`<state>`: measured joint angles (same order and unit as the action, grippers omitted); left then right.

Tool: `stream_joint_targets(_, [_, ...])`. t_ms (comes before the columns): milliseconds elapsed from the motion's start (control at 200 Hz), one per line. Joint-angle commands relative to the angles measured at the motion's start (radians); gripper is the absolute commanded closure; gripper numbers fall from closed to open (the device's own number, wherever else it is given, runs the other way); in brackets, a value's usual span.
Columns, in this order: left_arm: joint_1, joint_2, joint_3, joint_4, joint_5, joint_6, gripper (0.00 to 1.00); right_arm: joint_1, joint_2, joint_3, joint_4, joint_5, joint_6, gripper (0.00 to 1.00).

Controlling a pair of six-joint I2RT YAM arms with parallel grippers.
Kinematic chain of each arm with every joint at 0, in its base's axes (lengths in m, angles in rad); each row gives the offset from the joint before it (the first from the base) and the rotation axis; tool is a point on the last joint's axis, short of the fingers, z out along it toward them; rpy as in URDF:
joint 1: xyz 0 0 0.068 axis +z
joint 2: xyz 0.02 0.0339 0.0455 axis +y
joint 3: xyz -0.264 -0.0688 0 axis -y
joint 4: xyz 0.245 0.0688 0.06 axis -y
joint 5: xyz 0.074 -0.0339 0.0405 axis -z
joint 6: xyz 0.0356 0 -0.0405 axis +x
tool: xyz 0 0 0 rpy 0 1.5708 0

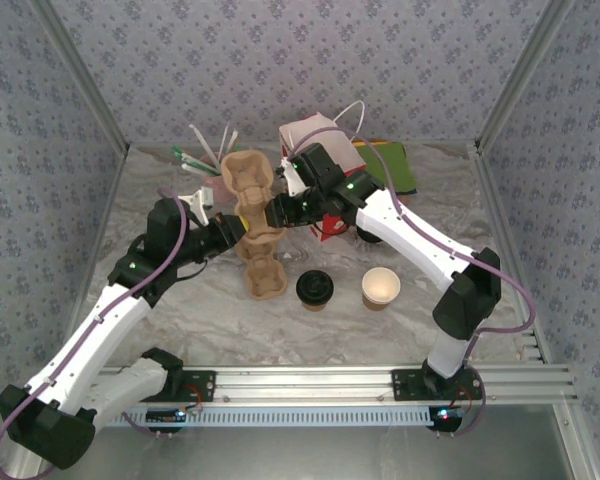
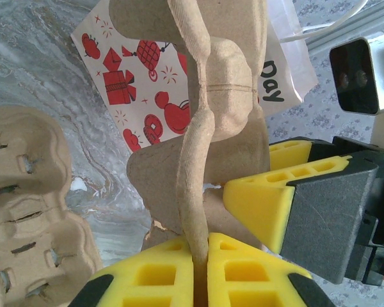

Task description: Pack the takeout coffee

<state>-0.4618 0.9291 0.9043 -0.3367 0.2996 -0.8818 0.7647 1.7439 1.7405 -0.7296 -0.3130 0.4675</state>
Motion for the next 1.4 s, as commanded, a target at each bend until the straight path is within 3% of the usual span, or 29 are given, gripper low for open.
stream_joint_targets(0, [0.005, -0.023, 0.002, 0.047, 0.019, -0.005, 0.91, 0.007, 0.015, 0.033, -0.033, 0.015, -0.003, 0.68])
stream_joint_targets(425, [0.005, -0.018, -0.002, 0.052, 0.023, -0.003, 0.9, 0.006, 0.023, 0.038, -0.04, 0.016, -0.003, 0.78])
stream_joint_targets(635, [0.005, -0.015, -0.004, 0.045, 0.019, 0.0, 0.75, -0.001, 0.01, 0.028, -0.027, 0.005, 0.003, 0.85])
stream_joint_targets(710, [0.005, -0.016, -0.001, 0.037, 0.014, 0.006, 0.63, -0.004, 0.001, 0.02, -0.02, 0.002, 0.006, 0.85])
stream_joint_targets(845, [0.005, -0.015, 0.015, 0.011, -0.002, 0.021, 0.56, -0.016, -0.02, -0.001, -0.001, -0.007, 0.018, 0.86])
stream_joint_targets(1399, [0.023, 0.002, 0.077, -0.038, -0.009, 0.063, 0.46, -0.065, -0.087, -0.031, 0.005, -0.009, 0.025, 0.9])
